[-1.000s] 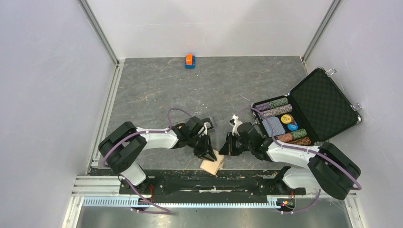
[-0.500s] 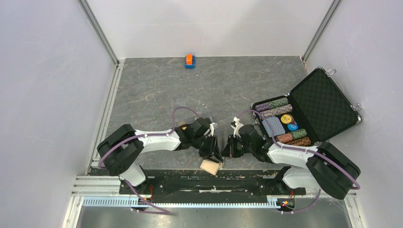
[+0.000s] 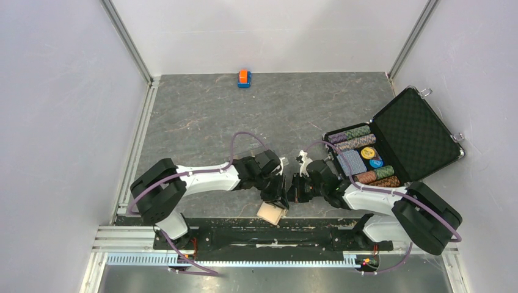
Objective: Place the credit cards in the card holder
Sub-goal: Close the card holder at the center of the board.
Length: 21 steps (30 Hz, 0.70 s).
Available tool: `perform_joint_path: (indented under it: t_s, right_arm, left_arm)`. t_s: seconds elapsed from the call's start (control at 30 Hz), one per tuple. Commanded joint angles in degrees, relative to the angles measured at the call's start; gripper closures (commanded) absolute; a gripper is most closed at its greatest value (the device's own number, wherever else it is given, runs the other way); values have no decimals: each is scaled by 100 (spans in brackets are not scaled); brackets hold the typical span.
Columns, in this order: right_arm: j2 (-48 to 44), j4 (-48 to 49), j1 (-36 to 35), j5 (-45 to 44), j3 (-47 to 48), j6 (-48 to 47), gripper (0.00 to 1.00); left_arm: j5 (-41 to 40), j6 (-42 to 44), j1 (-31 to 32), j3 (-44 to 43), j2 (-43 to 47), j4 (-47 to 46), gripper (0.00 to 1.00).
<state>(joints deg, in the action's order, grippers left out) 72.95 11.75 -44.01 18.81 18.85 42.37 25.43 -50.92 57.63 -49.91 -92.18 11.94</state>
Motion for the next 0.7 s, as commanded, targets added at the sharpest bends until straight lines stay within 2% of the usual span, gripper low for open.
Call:
perform_joint_path:
  t_s: [0.0,0.23,0.67]
  right_arm:
    - [136,-144,-11,-27,-109,-165,94]
    - [151,-119,-12,-10,-88,-161,93]
    - [108,-204,-11,-35,-82,-259,95]
  left_arm:
    - [-418,490,161,-354,-158,676,78]
    - [-721,609,227,-468,-159,1046,98]
    - [-1703,627,199,-441,408,1471,98]
